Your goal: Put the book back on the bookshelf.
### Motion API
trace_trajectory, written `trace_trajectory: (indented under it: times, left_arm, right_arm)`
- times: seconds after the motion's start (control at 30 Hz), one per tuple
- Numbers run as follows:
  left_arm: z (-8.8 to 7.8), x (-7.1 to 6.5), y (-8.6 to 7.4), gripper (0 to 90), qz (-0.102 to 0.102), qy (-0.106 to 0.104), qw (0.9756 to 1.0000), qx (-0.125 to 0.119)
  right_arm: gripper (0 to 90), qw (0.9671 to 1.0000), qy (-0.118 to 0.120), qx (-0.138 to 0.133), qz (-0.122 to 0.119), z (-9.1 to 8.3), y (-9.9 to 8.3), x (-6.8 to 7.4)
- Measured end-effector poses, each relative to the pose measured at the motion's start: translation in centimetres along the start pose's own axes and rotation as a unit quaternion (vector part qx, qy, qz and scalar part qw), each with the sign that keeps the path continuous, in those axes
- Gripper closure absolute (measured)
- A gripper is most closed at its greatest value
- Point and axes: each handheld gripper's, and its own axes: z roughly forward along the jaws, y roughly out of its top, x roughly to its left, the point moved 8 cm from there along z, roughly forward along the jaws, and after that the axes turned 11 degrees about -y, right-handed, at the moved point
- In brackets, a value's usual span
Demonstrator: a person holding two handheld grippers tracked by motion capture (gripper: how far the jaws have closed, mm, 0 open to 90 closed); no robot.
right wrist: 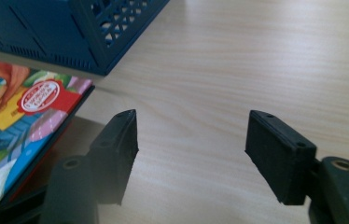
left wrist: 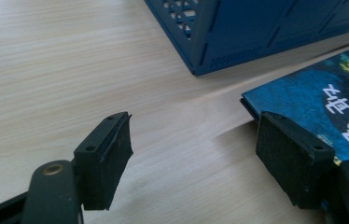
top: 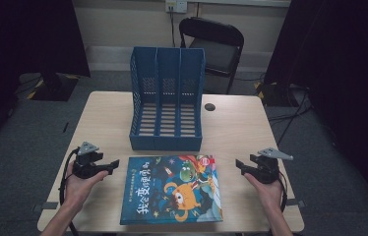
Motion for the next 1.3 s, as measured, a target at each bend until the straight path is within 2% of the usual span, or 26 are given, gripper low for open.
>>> trace_trajectory:
  times: [0.17,0.2,0.23,0.33,0.47,0.5,0.6,0.63,0.7,0.83,0.9,1.0,1.07,1.1,1.13,1.17,1.2,1.23,1.3]
  left_arm:
    - [0.2,-0.3,0.1,26.9,-0.001,-0.004,1.0,-0.001]
    - [0.1,-0.3,0.1,27.3,0.0,-0.007,1.0,-0.001]
    - [0.0,-0.4,0.4,29.3,0.006,-0.012,0.9999,-0.006]
    - [0.1,-0.5,0.4,29.5,0.01,-0.014,0.9998,-0.003]
    - [0.5,-1.0,0.4,32.8,0.018,-0.026,0.9995,0.005]
    - [0.6,-1.4,0.4,33.2,0.02,-0.034,0.9992,0.004]
    - [0.6,-1.9,0.4,33.2,0.018,-0.043,0.9989,0.001]
    - [0.4,-2.2,0.6,33.2,0.02,-0.046,0.9987,-0.003]
    - [0.3,-2.4,0.4,33.2,0.021,-0.048,0.9986,-0.002]
    - [0.2,-3.0,0.4,33.4,0.015,-0.052,0.9985,-0.007]
    - [0.3,-3.5,0.4,33.8,0.021,-0.057,0.9982,-0.004]
    - [0.5,-3.8,0.5,33.9,0.026,-0.058,0.998,-0.005]
    - [0.6,-4.0,0.6,35.5,0.025,-0.067,0.9974,-0.005]
    - [0.6,-4.0,0.5,37.4,0.025,-0.07,0.9972,-0.005]
    - [0.6,-4.0,0.5,41.0,0.025,-0.07,0.9972,-0.005]
    - [0.6,-4.1,0.5,41.0,0.026,-0.077,0.9967,-0.003]
    - [0.6,-4.2,0.5,42.4,0.024,-0.076,0.9968,-0.003]
    - [0.6,-4.3,0.5,42.5,0.024,-0.078,0.9967,-0.001]
    - [0.9,-4.8,0.3,43.3,0.027,-0.08,0.9964,-0.002]
  right_arm:
    - [35.4,1.0,-0.002,0.005,0.002,0.1,-0.2,-0.2]
    - [38.5,1.0,0.002,0.005,0.002,0.0,-0.2,-0.1]
    - [47.7,0.9999,0.016,-0.002,0.002,-0.2,-0.1,0.0]
    - [47.6,0.9997,0.024,-0.007,0.005,-0.4,0.1,0.2]
    - [47.6,0.9994,0.034,0.0,-0.008,-0.1,-0.2,0.8]
    - [47.7,0.9991,0.041,0.003,-0.015,0.1,-0.3,1.3]
    - [48.7,0.9987,0.047,0.0,-0.019,0.1,-0.2,1.7]
    - [49.3,0.9984,0.052,-0.009,-0.023,0.0,0.0,2.1]
    - [49.1,0.9981,0.053,-0.008,-0.029,-0.2,0.2,2.5]
    - [50.5,0.9969,0.061,-0.018,-0.045,-0.8,0.7,3.6]
    - [51.2,0.9962,0.063,-0.037,-0.047,-1.1,1.1,4.1]
    - [48.2,0.9954,0.072,-0.042,-0.047,-1.2,1.5,4.9]
    - [46.2,0.9943,0.086,-0.029,-0.056,-1.1,1.8,5.7]
    - [42.4,0.9941,0.092,-0.019,-0.054,-0.9,1.9,6.0]
    - [42.4,0.9941,0.092,-0.019,-0.054,-0.9,1.9,6.0]
    - [38.5,0.9938,0.1,-0.011,-0.047,-0.8,2.1,6.2]
    - [38.5,0.9928,0.112,-0.003,-0.043,-0.6,2.3,6.7]
    - [38.4,0.9912,0.117,0.002,-0.062,-0.3,2.5,7.6]
    - [38.4,0.9895,0.128,0.008,-0.068,0.2,2.4,8.4]
